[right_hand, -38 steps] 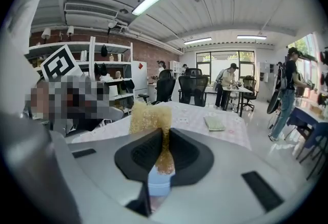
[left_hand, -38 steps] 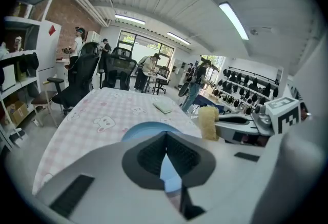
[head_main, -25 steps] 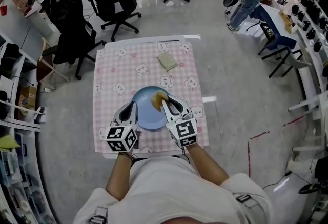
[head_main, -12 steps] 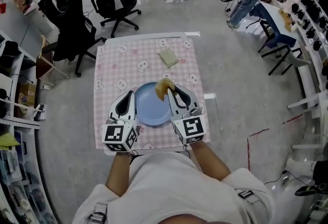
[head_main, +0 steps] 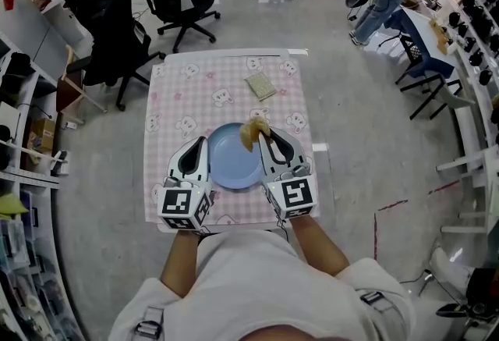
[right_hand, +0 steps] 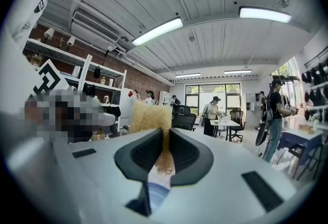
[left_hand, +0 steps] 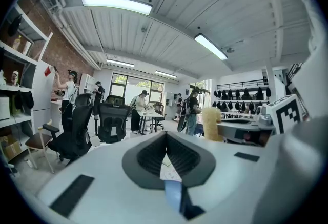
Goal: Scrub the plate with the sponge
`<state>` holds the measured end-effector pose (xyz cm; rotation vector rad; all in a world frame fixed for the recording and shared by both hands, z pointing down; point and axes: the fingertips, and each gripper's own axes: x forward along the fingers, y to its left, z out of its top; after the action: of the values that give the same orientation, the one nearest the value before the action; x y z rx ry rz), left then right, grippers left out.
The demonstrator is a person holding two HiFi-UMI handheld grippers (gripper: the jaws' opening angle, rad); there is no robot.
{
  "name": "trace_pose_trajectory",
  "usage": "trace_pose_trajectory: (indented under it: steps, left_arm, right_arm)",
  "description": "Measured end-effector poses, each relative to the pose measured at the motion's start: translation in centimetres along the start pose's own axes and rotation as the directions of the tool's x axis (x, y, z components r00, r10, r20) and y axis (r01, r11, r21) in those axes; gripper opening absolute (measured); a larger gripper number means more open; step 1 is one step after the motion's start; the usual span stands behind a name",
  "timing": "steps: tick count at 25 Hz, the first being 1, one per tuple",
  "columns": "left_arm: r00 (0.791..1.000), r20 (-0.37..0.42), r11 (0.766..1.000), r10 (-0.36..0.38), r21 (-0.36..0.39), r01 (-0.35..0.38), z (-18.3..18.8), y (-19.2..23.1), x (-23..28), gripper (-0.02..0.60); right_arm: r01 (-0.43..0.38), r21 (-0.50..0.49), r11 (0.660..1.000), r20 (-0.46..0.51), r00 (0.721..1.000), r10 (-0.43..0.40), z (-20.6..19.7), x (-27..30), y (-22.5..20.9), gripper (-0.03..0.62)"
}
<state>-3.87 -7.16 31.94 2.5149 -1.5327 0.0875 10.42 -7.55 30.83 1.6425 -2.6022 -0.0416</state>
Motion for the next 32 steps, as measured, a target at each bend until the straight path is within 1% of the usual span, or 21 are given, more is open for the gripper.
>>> trace_pose_trajectory:
  steps: [15, 21, 32]
  left_arm:
    - [1.0, 0.005, 1.0, -0.003, 0.002, 0.003, 0.1, -0.7, 0.2, 0.012]
    - [1.0, 0.007, 1.0, -0.012, 0.011, 0.012, -0.1, -1.4, 0.4, 0.012]
    - [1.0, 0.001, 1.0, -0.017, 0.015, 0.017, 0.0, -1.6, 0.5, 0.012]
  right_arm:
    - [0.006, -0.024, 1.0, 0.009, 1.0, -0.006, 0.4, -0.3, -0.3, 0.043]
    - [-0.001, -0.074, 0.997, 0.003, 1.0, 0.002, 0.4, -0.7, -0.1, 0.043]
    - [0.014, -0.058, 0.998, -0.008, 1.0, -0.014, 0.3, -0.9, -0.6, 0.043]
